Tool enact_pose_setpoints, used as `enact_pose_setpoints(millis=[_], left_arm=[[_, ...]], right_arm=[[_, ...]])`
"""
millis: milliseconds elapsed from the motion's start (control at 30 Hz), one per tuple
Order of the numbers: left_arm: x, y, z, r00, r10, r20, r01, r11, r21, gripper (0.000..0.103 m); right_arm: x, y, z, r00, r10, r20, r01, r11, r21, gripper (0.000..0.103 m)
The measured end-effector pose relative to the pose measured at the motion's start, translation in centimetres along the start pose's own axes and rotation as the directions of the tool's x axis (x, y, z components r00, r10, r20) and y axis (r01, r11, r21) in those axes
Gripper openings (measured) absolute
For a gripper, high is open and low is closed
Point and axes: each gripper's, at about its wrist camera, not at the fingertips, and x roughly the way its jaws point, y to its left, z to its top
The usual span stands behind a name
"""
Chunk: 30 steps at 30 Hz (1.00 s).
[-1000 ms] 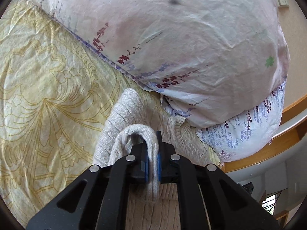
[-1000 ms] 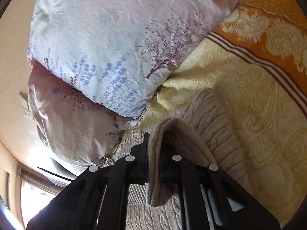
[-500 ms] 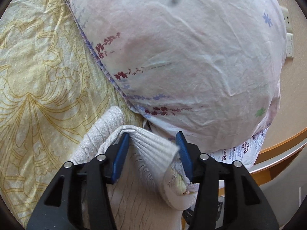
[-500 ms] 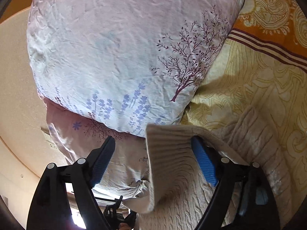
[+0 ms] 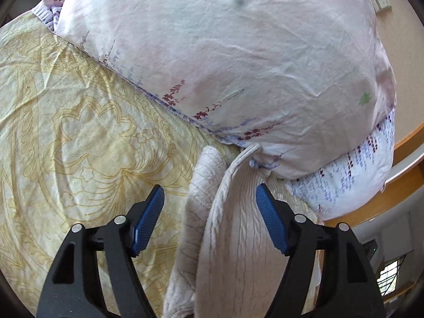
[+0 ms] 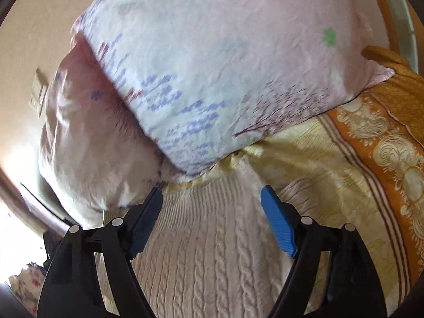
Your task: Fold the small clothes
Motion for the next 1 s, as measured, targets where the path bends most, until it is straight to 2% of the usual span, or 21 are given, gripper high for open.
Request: enact_pose_setpoints(millis=[100,200,267,333,400,467,533,567,700,867,933,967,1000], left_arm=[[0.5,-0.3,-0.5,0.997,-0.019,-0.072,0.023,0.998,0.059,0.071],[1.1,-1.3,-1.4,0.994,-0.005,-0.106,0.020,0.991,0.134,0.071],[1.2,-2.0,-1.8,0.993,-0.008,-0.118,0.028,0.986,0.166,0.071],[1.0,-2.8,-2.1,0.995,0.015,-0.103,0.007,0.977,0.212,0.071],[0.9,-3.5,-2.2,0.995,0.065,-0.071,-0.044,0.964,0.263,0.069],[1.1,-4.4,-1.9,0.994,0.102,-0.043,-0.084,0.948,0.306,0.061],[1.6,-5.0,-1.2,0.991,0.127,-0.033,-0.109,0.939,0.327,0.049],[2.0,-5.3,-0.8,0.989,0.146,-0.030,-0.127,0.932,0.340,0.047],[4.7,-7.0,0.0,0.971,0.236,-0.029,-0.201,0.882,0.425,0.046],[7.7,-8.8,0.6,0.944,0.329,-0.012,-0.281,0.824,0.492,0.046],[8.6,-9.5,0.8,0.937,0.348,-0.004,-0.298,0.809,0.506,0.046],[9.0,-9.7,0.8,0.936,0.352,-0.006,-0.299,0.805,0.512,0.044],[9.4,-10.0,0.8,0.934,0.356,-0.007,-0.301,0.800,0.519,0.027]], right_arm=[[2.0,4.1,-2.9,0.995,-0.049,-0.091,0.031,0.982,-0.188,0.079],[4.1,7.7,-5.7,0.978,-0.177,-0.107,0.128,0.925,-0.359,0.079],[5.1,8.7,-6.7,0.967,-0.231,-0.104,0.169,0.895,-0.412,0.079],[5.3,8.7,-6.8,0.961,-0.269,-0.068,0.218,0.882,-0.417,0.078],[4.7,8.0,-5.9,0.940,-0.340,0.011,0.316,0.861,-0.398,0.073],[4.0,6.2,-4.0,0.929,-0.366,0.051,0.360,0.867,-0.344,0.072],[4.0,4.0,-1.5,0.924,-0.381,0.024,0.372,0.886,-0.278,0.067],[4.5,2.9,-0.4,0.921,-0.389,-0.001,0.376,0.890,-0.257,0.067],[6.8,0.6,2.3,0.913,-0.392,-0.110,0.358,0.901,-0.243,0.065],[9.3,-0.3,2.5,0.884,-0.430,-0.185,0.371,0.884,-0.284,0.065],[10.1,-0.4,2.1,0.886,-0.411,-0.213,0.343,0.892,-0.293,0.047],[10.1,-0.3,2.0,0.892,-0.407,-0.197,0.340,0.891,-0.301,0.035],[9.8,-0.2,2.0,0.895,-0.414,-0.166,0.352,0.885,-0.305,0.008]])
